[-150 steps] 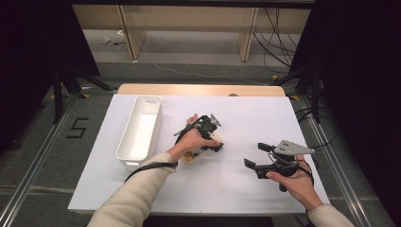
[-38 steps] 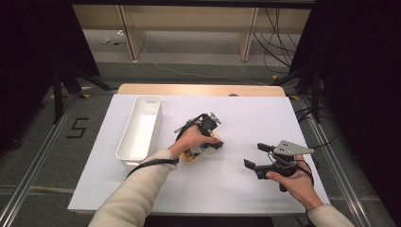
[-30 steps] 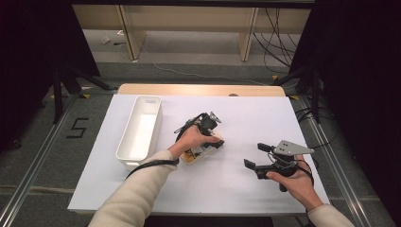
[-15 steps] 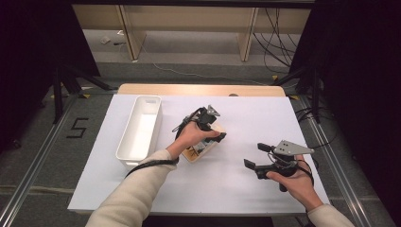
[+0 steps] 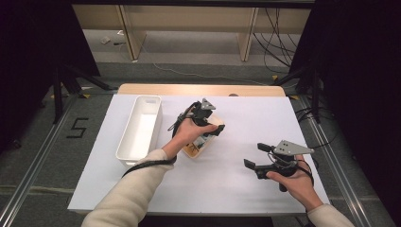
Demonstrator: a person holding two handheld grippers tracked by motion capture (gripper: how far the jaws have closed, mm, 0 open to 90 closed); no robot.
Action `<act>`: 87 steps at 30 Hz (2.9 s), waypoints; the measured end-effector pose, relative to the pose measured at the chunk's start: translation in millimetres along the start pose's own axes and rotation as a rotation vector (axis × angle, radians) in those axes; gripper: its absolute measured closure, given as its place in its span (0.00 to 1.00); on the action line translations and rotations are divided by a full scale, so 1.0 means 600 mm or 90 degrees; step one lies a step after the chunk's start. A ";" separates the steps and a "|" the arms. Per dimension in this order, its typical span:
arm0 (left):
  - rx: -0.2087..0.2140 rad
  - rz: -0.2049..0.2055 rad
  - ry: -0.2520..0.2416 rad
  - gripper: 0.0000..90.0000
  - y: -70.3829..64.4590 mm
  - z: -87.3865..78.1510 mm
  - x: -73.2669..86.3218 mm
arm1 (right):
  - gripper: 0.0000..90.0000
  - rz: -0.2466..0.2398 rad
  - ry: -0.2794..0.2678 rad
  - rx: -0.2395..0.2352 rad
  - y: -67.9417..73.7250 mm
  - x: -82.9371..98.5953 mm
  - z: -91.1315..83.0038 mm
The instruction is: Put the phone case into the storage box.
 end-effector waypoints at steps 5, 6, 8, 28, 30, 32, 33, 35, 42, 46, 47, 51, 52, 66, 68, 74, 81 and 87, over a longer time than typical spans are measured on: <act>-0.013 -0.009 -0.020 0.13 0.003 -0.017 -0.008 | 0.16 0.000 0.001 0.000 0.000 0.000 0.000; -0.014 -0.011 -0.025 0.13 0.002 -0.020 -0.009 | 0.16 0.000 0.000 -0.001 0.000 0.000 0.000; -0.019 -0.012 -0.033 0.13 0.003 -0.025 -0.012 | 0.16 0.000 0.001 0.000 0.000 0.000 0.000; -0.067 -0.041 -0.103 0.13 0.011 -0.090 -0.020 | 0.16 -0.001 0.000 0.000 0.001 0.000 0.000; -0.069 -0.043 -0.106 0.13 0.012 -0.097 -0.018 | 0.16 -0.001 0.002 0.001 0.001 0.000 0.000; -0.073 -0.045 -0.110 0.13 0.014 -0.104 -0.015 | 0.17 -0.001 0.002 0.001 0.001 0.000 0.000; -0.074 -0.048 -0.113 0.13 0.015 -0.107 -0.013 | 0.17 -0.001 0.003 0.001 0.001 0.000 0.000; -0.077 -0.052 -0.118 0.13 0.018 -0.114 -0.010 | 0.17 0.000 0.003 0.001 0.001 0.000 0.000; -0.083 -0.057 -0.131 0.13 0.022 -0.134 -0.005 | 0.17 -0.001 0.003 0.001 0.002 0.000 0.001; -0.085 -0.052 -0.131 0.13 0.021 -0.140 -0.002 | 0.17 -0.001 0.003 0.001 0.002 0.000 0.001; -0.085 -0.053 -0.132 0.13 0.021 -0.141 -0.002 | 0.17 -0.001 0.003 0.001 0.002 0.000 0.001; -0.085 -0.054 -0.135 0.13 0.020 -0.144 -0.003 | 0.17 -0.001 0.004 0.002 0.002 0.000 0.000; -0.085 -0.056 -0.138 0.13 0.020 -0.145 -0.004 | 0.17 -0.003 0.003 0.002 0.002 0.000 0.000; -0.097 -0.059 -0.151 0.13 0.028 -0.162 -0.012 | 0.17 -0.003 0.002 0.000 0.002 0.000 0.000; -0.098 -0.057 -0.152 0.13 0.029 -0.164 -0.012 | 0.17 -0.004 0.002 0.000 0.002 0.000 0.000; -0.103 -0.061 -0.158 0.13 0.033 -0.169 -0.015 | 0.17 -0.003 0.002 0.000 0.002 0.000 0.000; -0.109 -0.067 -0.168 0.13 0.039 -0.180 -0.019 | 0.17 -0.003 0.001 -0.001 0.002 0.000 0.000; -0.115 -0.069 -0.172 0.13 0.046 -0.188 -0.021 | 0.17 -0.003 0.001 -0.001 0.002 -0.001 0.000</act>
Point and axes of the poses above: each handheld gripper's, and its own axes: z roughly forward along the jaws, x roughly out of its underside, y roughly to its left, the point moved 6 cm from there along z, roughly forward along the jaws, and after that the axes turned 7 degrees about y, right-handed, at the moved point
